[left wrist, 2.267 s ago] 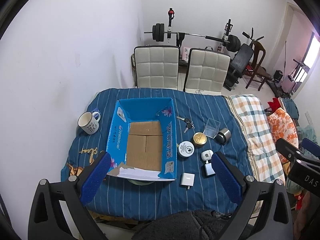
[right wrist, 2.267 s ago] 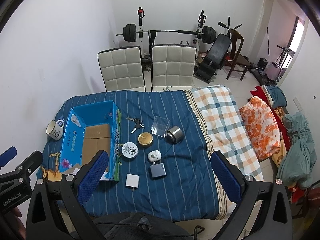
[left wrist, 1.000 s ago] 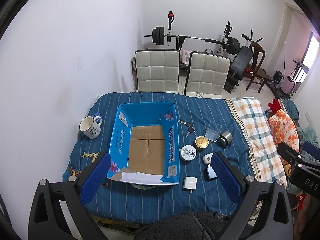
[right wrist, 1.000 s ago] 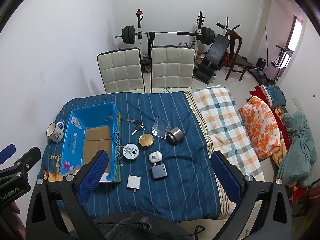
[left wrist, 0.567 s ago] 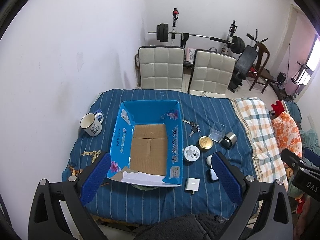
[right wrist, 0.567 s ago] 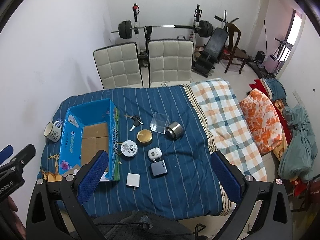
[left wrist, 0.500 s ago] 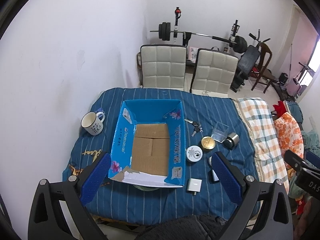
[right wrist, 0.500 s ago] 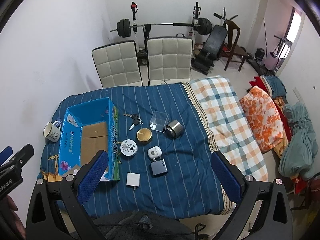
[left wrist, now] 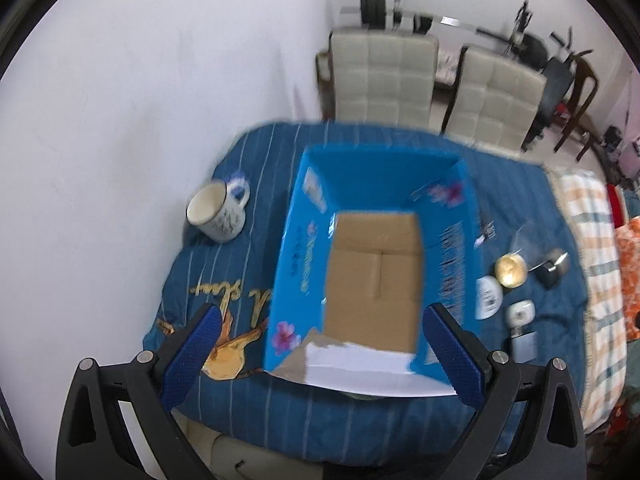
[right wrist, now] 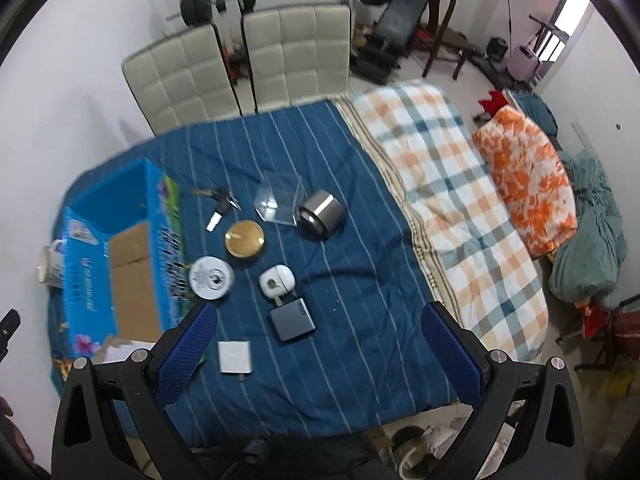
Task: Organize rigid objects
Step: 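Move the left tool to the box rim while the right tool approaches the clear cube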
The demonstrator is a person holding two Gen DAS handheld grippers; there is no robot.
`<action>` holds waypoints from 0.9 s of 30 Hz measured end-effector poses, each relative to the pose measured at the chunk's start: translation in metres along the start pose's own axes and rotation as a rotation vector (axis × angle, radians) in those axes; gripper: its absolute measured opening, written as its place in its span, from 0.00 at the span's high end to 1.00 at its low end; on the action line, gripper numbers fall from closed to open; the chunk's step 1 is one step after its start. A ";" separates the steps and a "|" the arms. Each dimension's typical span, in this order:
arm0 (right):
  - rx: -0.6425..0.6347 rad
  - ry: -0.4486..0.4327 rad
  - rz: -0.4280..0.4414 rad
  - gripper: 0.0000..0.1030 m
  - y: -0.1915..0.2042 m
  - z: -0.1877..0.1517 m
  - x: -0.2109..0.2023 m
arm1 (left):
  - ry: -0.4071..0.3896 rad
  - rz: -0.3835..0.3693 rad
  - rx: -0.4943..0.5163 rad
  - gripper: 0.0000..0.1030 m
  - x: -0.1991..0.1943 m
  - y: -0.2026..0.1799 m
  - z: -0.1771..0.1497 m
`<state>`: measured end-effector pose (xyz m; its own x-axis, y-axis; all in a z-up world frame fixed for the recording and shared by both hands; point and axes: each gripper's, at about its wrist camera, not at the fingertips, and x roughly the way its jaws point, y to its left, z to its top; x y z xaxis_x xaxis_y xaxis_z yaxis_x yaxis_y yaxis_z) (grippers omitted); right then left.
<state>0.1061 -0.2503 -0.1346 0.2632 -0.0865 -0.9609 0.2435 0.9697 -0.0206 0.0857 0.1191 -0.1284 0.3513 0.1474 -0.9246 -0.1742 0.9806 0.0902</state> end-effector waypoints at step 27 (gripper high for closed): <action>0.214 0.261 0.115 0.00 0.014 0.136 0.249 | 0.464 -0.078 0.025 0.70 0.207 0.050 -0.058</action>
<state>0.3018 -0.2895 -0.3365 0.0598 0.1086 -0.9923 0.4232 0.8975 0.1238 0.0966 0.1908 -0.3371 -0.0866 0.0053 -0.9962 -0.1394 0.9901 0.0174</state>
